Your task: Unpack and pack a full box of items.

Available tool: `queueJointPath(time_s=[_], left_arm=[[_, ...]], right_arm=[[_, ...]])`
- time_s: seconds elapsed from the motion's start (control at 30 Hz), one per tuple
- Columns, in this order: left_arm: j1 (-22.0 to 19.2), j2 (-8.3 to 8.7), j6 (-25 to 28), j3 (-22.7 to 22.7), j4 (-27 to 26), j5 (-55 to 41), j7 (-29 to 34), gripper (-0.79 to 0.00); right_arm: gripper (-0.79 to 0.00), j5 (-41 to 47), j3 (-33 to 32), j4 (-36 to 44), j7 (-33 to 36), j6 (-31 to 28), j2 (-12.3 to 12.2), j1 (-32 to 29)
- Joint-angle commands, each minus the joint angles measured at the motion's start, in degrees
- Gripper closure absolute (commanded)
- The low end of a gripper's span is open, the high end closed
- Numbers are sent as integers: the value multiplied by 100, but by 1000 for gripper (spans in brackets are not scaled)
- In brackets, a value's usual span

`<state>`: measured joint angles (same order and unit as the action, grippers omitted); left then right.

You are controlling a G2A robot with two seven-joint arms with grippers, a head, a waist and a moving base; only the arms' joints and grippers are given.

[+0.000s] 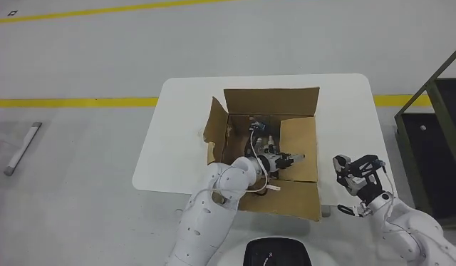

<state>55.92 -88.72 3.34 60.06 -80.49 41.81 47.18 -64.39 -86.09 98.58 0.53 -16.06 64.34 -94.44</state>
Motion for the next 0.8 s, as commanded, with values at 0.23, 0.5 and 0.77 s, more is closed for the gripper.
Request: queueJointPath(time_s=[0.23, 0.5, 0.77], left_arm=[[-196, -23, -37, -220, 383, -155, 80, -785], [-187, -34, 237, -191, 354, -951, 79, -785], [-138, -11, 686, -122, 26, -1659, 38, -785]], right_arm=[[0, -16, 293, -191, 123, -95, 39, 198], [0, -20, 460, -280, 154, -170, 65, 333], [-209, 78, 317, -229, 86, -7, 69, 294]])
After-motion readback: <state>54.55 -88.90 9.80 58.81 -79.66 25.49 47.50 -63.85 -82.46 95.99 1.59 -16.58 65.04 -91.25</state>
